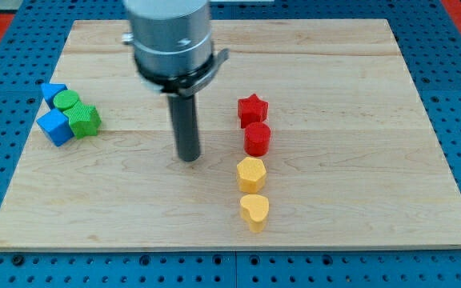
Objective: Move the blue triangle slightly up and right
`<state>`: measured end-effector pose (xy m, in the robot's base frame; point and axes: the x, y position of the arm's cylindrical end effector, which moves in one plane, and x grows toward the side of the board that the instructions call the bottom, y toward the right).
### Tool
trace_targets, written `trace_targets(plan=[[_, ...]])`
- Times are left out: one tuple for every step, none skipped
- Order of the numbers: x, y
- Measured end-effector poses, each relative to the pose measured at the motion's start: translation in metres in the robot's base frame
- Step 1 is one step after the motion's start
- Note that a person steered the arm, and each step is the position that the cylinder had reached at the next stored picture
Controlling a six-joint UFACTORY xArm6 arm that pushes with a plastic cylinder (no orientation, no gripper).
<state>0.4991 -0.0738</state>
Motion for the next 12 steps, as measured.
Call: trace_targets(plan=[[0.013, -0.039], [0.013, -0.12], [0.015, -0.17], [0.012, -0.207], [-0.002, -0.231], [-0.026, -0.231], [-0.058, -0.231], [-0.092, -0.231], [-0.113, -0.207], [-0.126, -0.167], [-0.141, -0.137], [-0.149, -0.127]])
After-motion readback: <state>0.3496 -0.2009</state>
